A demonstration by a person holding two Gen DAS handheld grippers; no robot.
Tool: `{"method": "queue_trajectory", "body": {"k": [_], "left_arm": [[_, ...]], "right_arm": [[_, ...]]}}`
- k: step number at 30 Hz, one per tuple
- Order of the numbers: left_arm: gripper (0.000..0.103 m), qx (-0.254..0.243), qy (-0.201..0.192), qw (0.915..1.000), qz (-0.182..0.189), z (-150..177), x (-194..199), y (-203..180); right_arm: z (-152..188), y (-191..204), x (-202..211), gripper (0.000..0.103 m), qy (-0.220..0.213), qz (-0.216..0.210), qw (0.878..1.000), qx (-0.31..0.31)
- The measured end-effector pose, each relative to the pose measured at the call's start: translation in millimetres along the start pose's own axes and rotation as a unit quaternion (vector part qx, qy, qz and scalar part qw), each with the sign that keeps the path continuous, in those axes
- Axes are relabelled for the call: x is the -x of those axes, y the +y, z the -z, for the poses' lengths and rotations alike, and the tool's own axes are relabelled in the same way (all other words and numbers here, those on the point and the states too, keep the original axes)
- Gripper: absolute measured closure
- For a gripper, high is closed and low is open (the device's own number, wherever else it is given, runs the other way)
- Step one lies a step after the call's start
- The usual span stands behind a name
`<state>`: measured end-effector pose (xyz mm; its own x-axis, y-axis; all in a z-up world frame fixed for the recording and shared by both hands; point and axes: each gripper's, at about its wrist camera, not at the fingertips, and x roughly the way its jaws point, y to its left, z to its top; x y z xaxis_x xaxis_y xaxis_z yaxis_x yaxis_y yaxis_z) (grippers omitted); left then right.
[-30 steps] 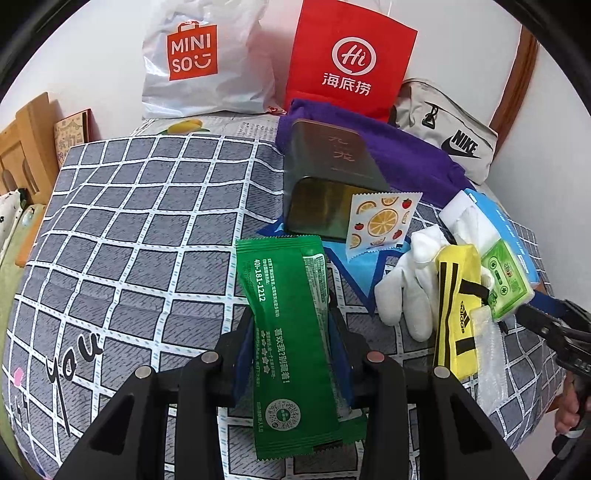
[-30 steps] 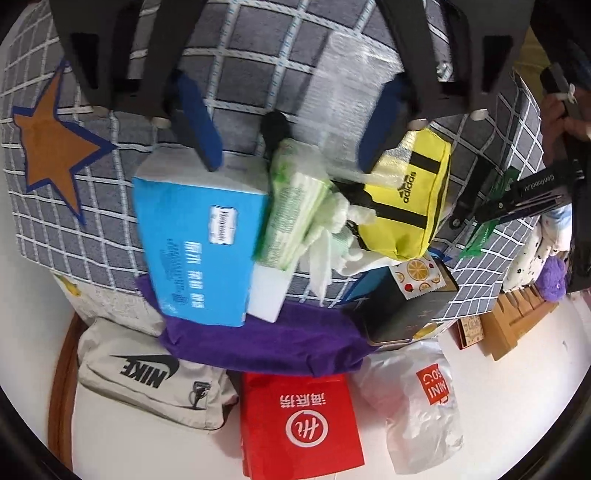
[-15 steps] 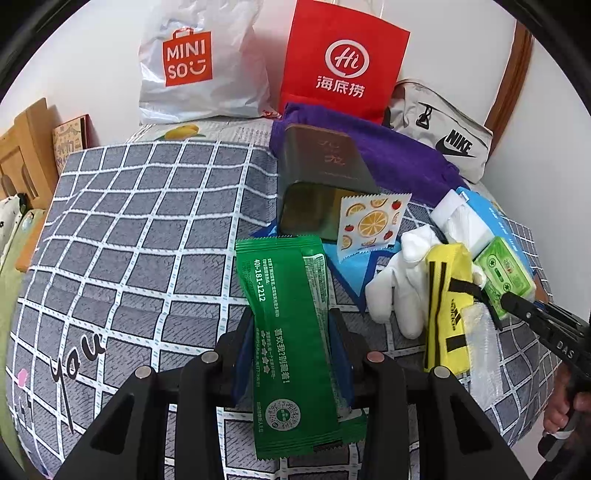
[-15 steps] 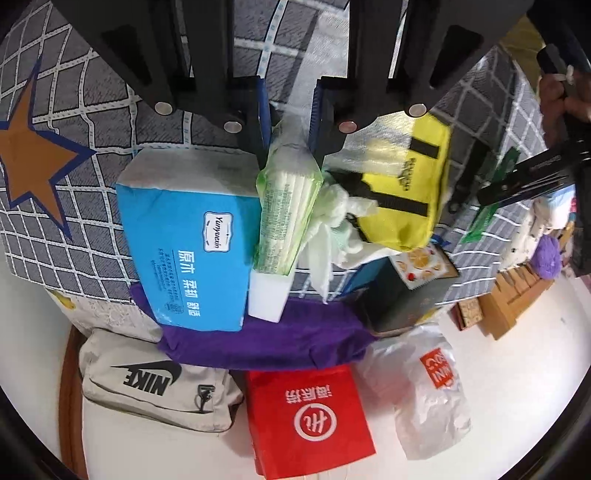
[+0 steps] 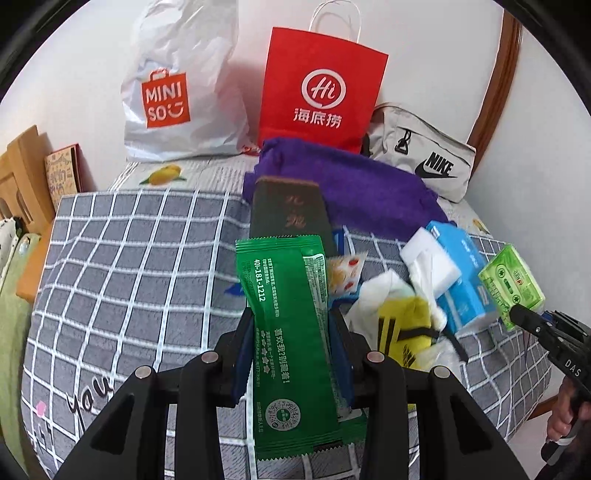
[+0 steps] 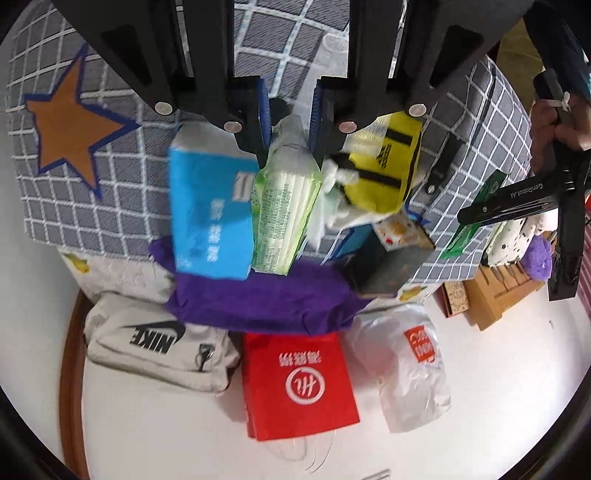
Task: Organize soft objects
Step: 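Carry the green packet and the tube pack with both tools onto the purple towel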
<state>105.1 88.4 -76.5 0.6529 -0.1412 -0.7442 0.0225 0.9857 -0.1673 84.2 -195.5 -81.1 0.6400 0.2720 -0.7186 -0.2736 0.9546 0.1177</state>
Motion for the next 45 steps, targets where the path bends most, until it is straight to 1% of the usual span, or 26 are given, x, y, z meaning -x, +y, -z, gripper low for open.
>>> {"method": "queue_trajectory", "body": {"k": [6, 10, 13, 17, 21, 29, 35, 39, 45], "left_arm": [[0.067, -0.010, -0.005, 0.9999, -0.005, -27, -1, -5], [0.067, -0.018, -0.010, 0.9997, -0.012, -47, -2, -9], [0.067, -0.022, -0.011, 0.9995, -0.019, -65, -5, -10], [0.067, -0.027, -0.009, 0.9991, -0.033, -83, -14, -11], [0.067, -0.023, -0.005, 0.9992, -0.031, -103, -27, -10], [0.067, -0.024, 0.001, 0.9992, -0.033, -141, -62, -12], [0.067, -0.016, 0.017, 0.9994, -0.025, -164, -98, -10], [0.067, -0.018, 0.029, 0.9991, -0.025, -177, -121, -9], [0.067, -0.010, 0.048, 0.9986, -0.019, -189, -154, -3]], "right_arm": [[-25, -18, 6, 0.085, -0.015, 0.015, 1.000, -0.002], [-44, -31, 1, 0.085, -0.022, 0.023, 0.999, -0.006], [-59, -39, -7, 0.085, -0.024, 0.021, 0.999, -0.008], [-83, -52, -22, 0.085, -0.028, 0.028, 0.999, -0.013], [-106, -63, -38, 0.085, -0.031, 0.029, 0.999, -0.011], [-151, -77, -85, 0.085, -0.016, 0.020, 1.000, -0.001], [-176, -89, -126, 0.085, 0.003, 0.019, 1.000, 0.004], [-188, -98, -154, 0.085, 0.020, 0.019, 1.000, 0.006], [-195, -114, -195, 0.085, 0.047, 0.024, 0.999, 0.004]]}}
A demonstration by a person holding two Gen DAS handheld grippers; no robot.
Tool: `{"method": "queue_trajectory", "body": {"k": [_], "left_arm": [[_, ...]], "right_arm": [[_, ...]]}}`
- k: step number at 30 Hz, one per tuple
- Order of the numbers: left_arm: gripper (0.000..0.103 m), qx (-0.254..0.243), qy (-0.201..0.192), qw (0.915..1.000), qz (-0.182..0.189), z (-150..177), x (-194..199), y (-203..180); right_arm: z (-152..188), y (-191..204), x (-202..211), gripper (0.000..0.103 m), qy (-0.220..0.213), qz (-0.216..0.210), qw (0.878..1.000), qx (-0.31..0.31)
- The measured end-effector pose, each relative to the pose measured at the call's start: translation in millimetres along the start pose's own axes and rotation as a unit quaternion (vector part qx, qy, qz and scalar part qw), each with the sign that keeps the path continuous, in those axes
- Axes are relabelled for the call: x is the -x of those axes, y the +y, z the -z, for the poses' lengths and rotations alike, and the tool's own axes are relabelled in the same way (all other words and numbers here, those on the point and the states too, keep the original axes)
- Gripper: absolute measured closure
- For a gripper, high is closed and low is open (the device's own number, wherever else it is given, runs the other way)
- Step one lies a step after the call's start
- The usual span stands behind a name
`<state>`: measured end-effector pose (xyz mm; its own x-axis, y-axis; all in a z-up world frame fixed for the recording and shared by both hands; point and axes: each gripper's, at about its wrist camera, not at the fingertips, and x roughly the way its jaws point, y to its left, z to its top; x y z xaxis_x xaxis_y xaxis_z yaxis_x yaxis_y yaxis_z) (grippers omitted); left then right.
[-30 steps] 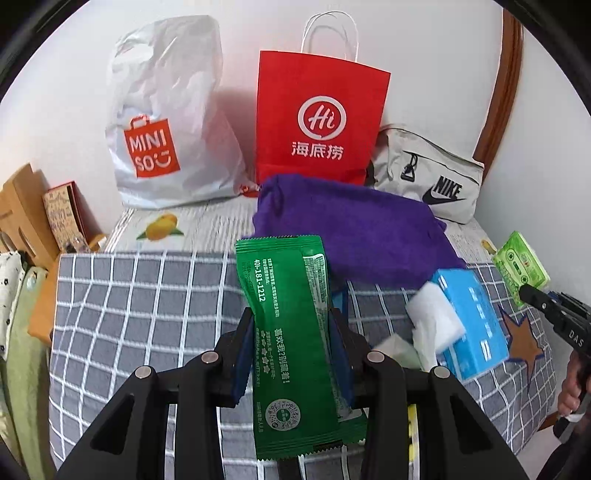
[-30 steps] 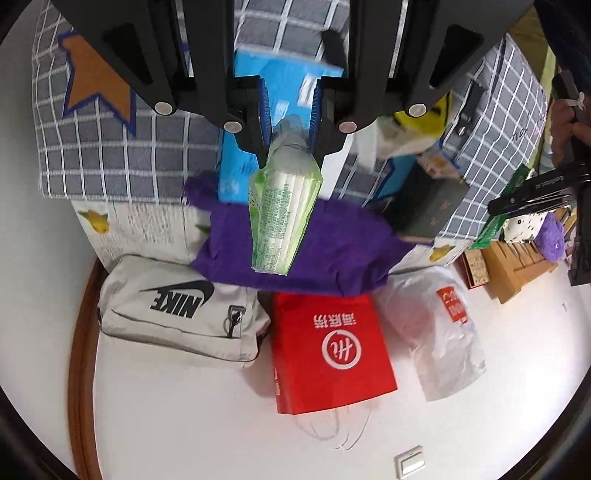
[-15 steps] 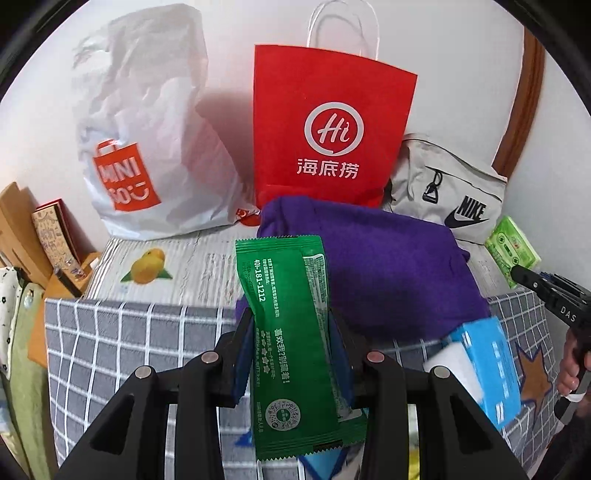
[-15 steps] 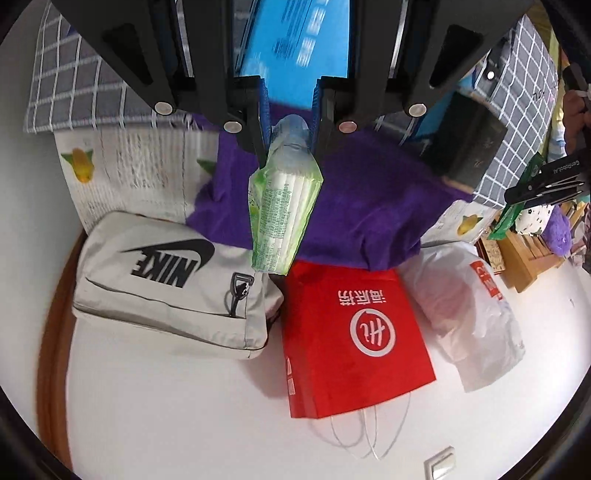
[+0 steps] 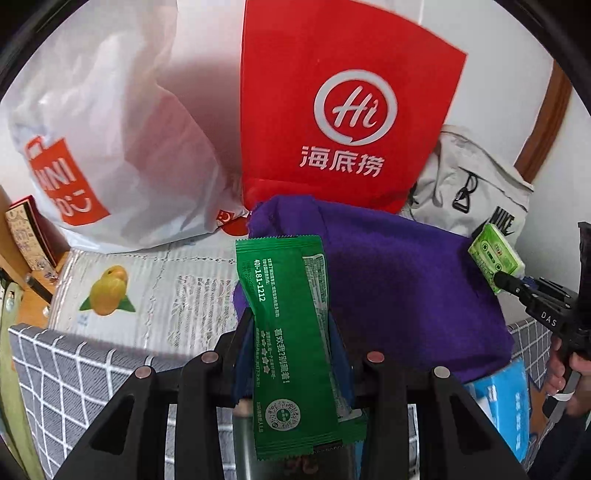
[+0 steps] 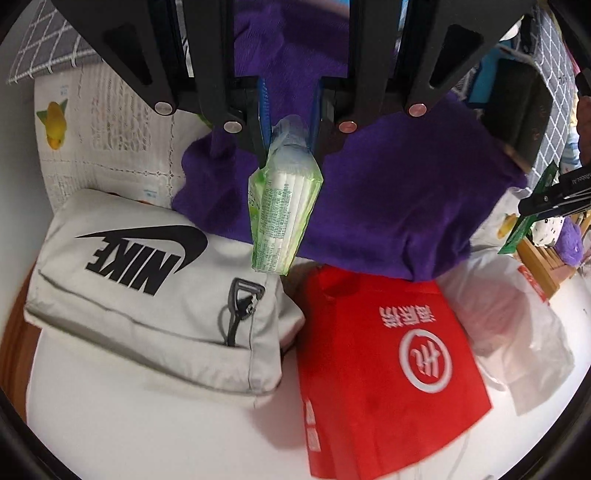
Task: Organize soft objects
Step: 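Carry the green packet and the tube pack with both tools onto the purple towel, then open both tools to drop the packet and tube pack on the towel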
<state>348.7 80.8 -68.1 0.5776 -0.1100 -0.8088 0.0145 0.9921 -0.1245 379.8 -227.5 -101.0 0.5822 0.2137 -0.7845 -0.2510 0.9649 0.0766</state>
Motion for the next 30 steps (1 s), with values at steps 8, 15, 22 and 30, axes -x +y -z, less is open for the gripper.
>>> {"method": "queue_trajectory", "body": {"k": [8, 15, 22, 30], "left_arm": [[0.067, -0.012, 0.023, 0.9997, -0.004, -16, -32, -3], [0.067, -0.020, 0.041, 0.9989, -0.007, -25, -52, -8], [0.067, -0.029, 0.055, 0.9980, -0.005, -37, -66, -19], [0.067, -0.041, 0.075, 0.9963, -0.002, -47, -88, -31]], "right_arm": [[-1, -12, -37, 0.085, 0.040, 0.006, 0.999, 0.008], [4, -18, -53, 0.080, 0.062, 0.007, 0.998, 0.013], [9, -10, -48, 0.052, 0.060, 0.010, 0.998, 0.034], [17, -9, -10, 0.043, 0.030, 0.042, 0.998, 0.035]]}}
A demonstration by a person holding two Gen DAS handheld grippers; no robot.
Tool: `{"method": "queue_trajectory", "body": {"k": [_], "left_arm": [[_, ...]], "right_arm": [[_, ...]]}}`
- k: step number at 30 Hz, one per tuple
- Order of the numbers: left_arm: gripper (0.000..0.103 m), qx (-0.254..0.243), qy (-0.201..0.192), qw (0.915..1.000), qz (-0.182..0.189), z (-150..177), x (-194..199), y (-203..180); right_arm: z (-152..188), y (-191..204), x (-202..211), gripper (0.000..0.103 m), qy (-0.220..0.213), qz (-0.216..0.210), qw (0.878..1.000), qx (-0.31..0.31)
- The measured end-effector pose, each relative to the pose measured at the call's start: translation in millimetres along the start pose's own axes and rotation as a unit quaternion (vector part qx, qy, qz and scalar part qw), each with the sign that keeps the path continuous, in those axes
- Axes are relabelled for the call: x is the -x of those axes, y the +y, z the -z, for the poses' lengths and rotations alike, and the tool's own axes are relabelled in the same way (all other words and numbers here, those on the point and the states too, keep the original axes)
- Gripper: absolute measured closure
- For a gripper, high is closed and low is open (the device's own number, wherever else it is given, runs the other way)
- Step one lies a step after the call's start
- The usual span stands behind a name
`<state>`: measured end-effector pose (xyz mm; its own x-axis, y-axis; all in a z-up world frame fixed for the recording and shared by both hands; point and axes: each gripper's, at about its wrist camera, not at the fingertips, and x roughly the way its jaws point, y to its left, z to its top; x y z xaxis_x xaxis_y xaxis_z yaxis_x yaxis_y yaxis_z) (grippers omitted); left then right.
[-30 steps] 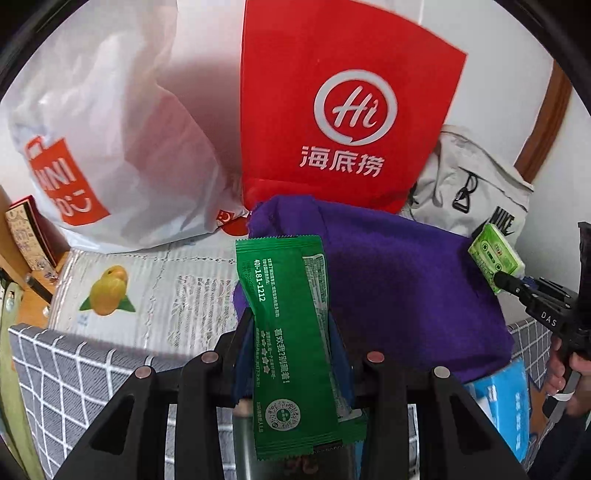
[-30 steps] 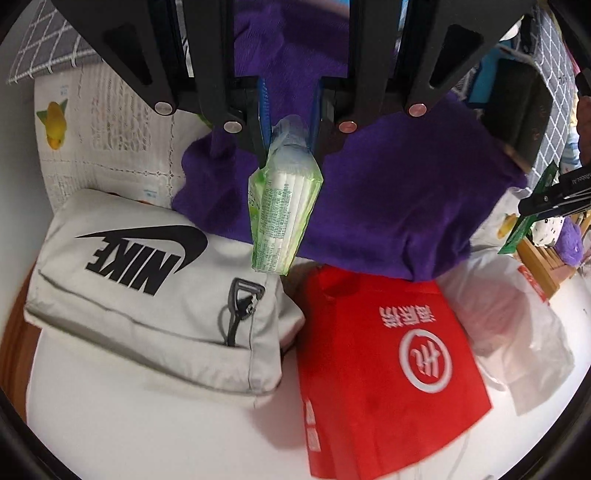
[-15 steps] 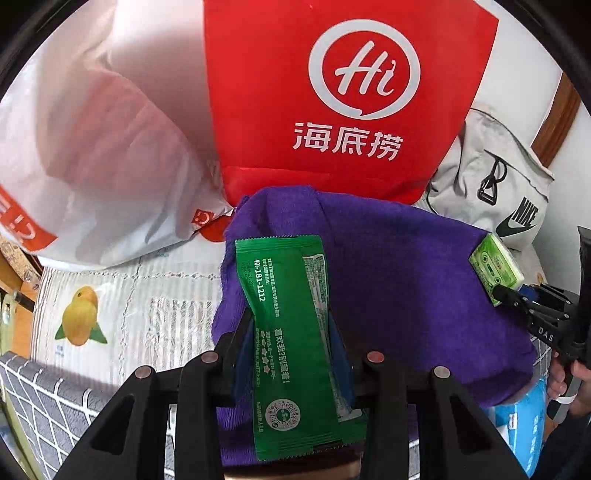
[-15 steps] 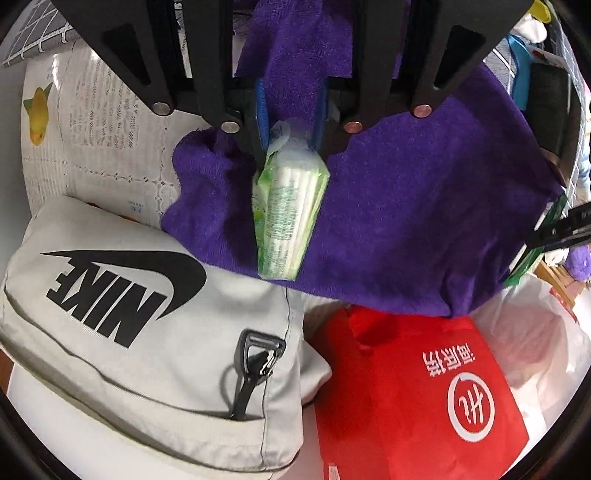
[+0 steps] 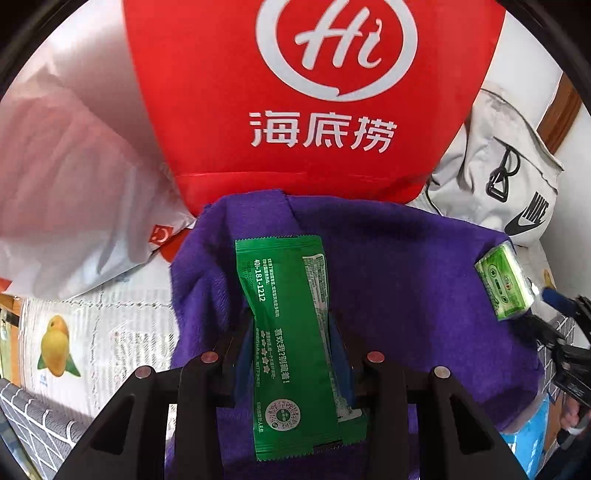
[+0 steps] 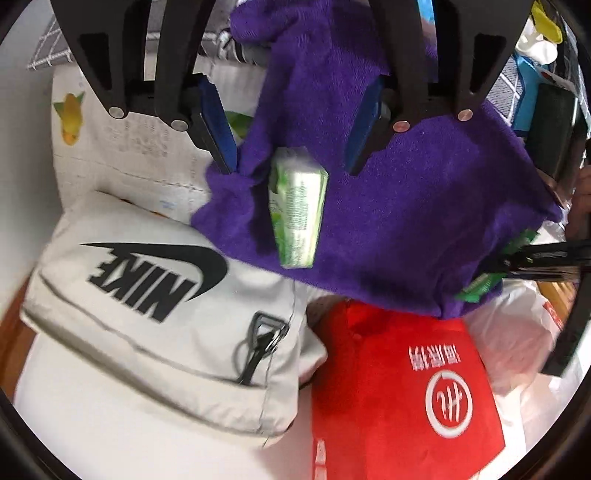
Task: Organize soft objects
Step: 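Open both tools to drop the packet and tube pack on the towel, then withdraw both tools from the towel back over the remaining items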
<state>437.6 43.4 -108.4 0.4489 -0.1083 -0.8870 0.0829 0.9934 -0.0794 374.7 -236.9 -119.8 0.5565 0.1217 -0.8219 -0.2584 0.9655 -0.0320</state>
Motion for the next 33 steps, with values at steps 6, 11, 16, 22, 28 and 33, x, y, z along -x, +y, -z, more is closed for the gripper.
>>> {"method": "queue_trajectory", "body": {"k": [6, 11, 16, 22, 28, 33], "left_arm": [[0.066, -0.003, 0.007, 1.0000, -0.006, -8, -8, -1], [0.065, -0.005, 0.014, 0.9999, -0.006, -14, -22, -9], [0.063, -0.007, 0.023, 0.9996, -0.016, -16, -31, -13], [0.028, -0.001, 0.017, 0.9996, -0.024, -15, -29, -14], [0.028, -0.005, 0.015, 0.9991, -0.040, -5, -13, -16], [0.028, 0.000, 0.001, 0.9989, -0.047, 15, 20, -15]], "right_arm": [[10, -13, 26, 0.038, -0.034, 0.003, 0.999, -0.027], [16, -22, 25, 0.038, -0.028, 0.006, 0.998, -0.050], [20, -26, 26, 0.038, -0.025, 0.010, 0.998, -0.060], [25, -29, 30, 0.038, -0.024, 0.010, 0.997, -0.072], [25, -25, 42, 0.038, -0.033, -0.003, 0.996, -0.082], [31, -9, 60, 0.038, -0.035, -0.009, 0.997, -0.071]]}}
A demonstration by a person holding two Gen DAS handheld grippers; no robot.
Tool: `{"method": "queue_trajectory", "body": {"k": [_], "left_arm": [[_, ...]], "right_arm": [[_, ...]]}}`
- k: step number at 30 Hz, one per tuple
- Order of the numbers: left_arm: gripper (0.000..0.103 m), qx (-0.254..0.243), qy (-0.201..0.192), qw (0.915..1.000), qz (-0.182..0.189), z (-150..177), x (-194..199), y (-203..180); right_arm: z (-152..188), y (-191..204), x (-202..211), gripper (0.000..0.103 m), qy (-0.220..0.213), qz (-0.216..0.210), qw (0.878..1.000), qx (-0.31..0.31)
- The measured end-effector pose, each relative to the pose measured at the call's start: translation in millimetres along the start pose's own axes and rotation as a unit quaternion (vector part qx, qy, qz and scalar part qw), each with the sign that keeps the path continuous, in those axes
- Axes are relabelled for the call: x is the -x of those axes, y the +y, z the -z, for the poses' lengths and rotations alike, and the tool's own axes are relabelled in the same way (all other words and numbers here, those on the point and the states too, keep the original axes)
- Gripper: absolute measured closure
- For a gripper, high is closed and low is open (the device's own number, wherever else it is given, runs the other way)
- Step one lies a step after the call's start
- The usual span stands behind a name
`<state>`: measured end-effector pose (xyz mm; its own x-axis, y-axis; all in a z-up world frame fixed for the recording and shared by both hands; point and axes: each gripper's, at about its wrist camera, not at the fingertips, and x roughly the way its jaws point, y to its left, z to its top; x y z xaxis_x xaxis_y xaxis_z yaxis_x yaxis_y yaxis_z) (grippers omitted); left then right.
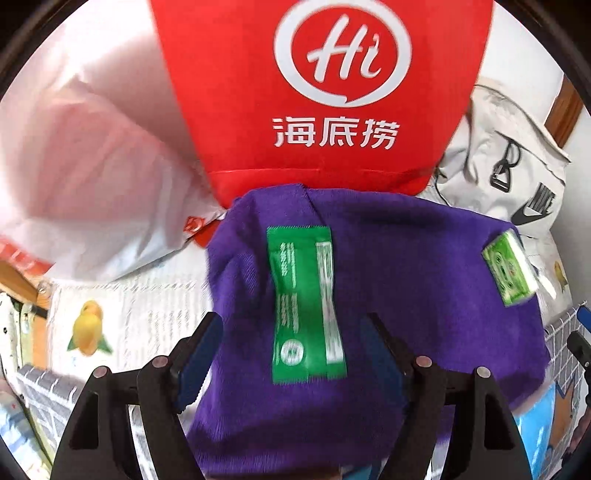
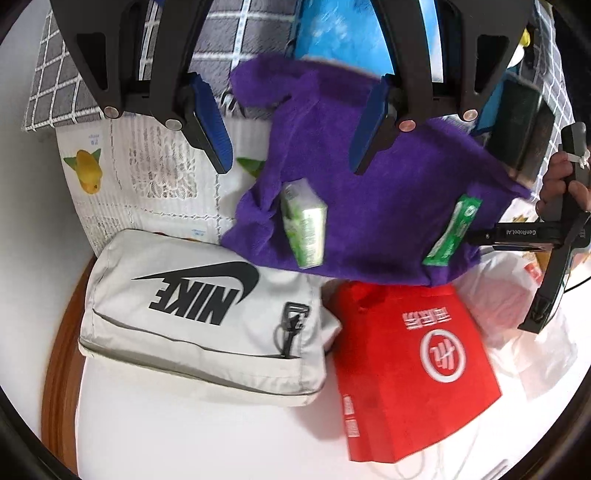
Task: Organize soft objects
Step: 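Withdraw both tools from the towel back over the remaining items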
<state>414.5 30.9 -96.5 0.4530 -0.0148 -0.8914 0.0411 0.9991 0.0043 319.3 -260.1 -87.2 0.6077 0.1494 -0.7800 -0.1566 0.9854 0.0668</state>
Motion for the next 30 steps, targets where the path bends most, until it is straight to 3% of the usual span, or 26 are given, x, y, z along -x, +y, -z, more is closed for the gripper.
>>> {"method": "queue_trajectory", "body": {"k": [14, 23, 30], "left_arm": [[0.028, 0.021, -0.036, 0.9991, -0.009, 110, 107, 29], [0.028, 0.054, -0.015, 0.9984, 0.003, 203, 117, 47], [0.030, 0.033, -0.010, 0.9993, 0.015, 263, 120, 35]], "right_arm": [[58, 54, 78, 0.038, -0.018, -0.041, 0.999, 0.028], [96, 76, 110, 0.038, -0.025, -0.055, 0.997, 0.041], [115, 79, 118, 0.038, -0.027, -0.059, 0.997, 0.041]]}}
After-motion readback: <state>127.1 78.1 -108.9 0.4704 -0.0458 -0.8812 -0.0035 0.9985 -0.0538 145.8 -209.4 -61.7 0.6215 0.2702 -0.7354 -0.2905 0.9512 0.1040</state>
